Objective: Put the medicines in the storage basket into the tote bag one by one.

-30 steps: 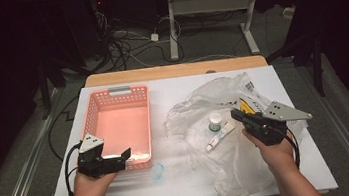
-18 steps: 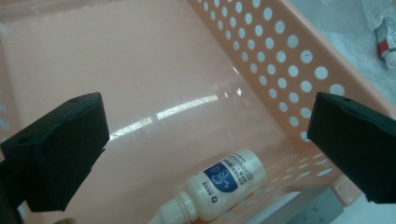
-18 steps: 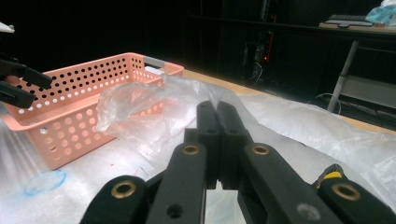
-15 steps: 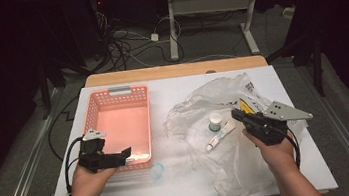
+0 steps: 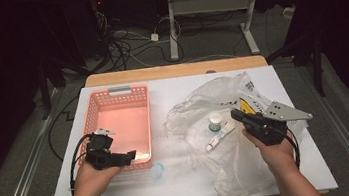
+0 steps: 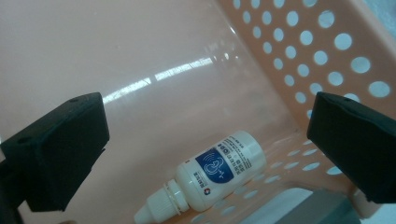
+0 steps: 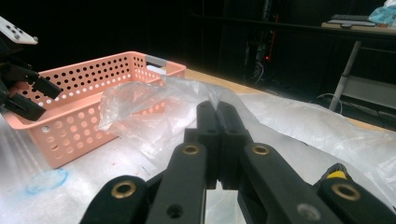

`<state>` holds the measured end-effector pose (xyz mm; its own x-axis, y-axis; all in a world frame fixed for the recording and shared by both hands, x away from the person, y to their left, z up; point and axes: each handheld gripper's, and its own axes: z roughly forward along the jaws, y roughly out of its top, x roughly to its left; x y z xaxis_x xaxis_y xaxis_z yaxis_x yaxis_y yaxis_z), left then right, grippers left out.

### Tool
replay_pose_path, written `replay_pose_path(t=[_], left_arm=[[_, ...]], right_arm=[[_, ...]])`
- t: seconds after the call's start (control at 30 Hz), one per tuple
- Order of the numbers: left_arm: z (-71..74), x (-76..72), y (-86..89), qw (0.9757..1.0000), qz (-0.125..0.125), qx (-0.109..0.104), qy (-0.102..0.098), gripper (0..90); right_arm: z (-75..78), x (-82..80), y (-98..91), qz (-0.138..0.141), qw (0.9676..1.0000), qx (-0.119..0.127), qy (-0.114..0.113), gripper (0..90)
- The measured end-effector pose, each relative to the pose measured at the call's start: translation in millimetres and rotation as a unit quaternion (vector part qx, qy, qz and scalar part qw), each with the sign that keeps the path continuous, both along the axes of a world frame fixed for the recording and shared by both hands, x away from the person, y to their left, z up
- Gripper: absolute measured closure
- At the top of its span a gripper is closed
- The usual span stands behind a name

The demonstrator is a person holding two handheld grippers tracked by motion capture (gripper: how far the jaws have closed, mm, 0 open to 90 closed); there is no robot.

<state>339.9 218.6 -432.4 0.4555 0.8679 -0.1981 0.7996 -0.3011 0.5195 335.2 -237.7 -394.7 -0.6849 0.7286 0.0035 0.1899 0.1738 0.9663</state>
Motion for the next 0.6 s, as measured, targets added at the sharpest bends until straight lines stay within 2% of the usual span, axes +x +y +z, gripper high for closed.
replay_pose_path(t=[0.13,0.43,0.53,0.6], left_arm=[[-0.5,6.5,-0.3,0.9996,-0.008,-0.007,0.025,0.0],[-2.2,15.1,0.6,0.9975,-0.006,-0.001,0.07,0.0],[-2.5,18.5,0.2,0.996,-0.005,-0.001,0.089,0.0],[-0.1,21.9,1.8,0.9939,-0.009,-0.011,0.11,0.0]], right_arm=[[0.1,-0.4,-0.4,0.0,1.0,0.002,0.0,90.0],[0.1,-0.6,0.0,0.001,1.0,0.001,0.001,90.0],[1.0,-1.3,0.1,0.001,1.0,0.0,0.0,90.0],[0.2,-1.5,0.9,0.0,1.0,0.0,0.002,90.0]])
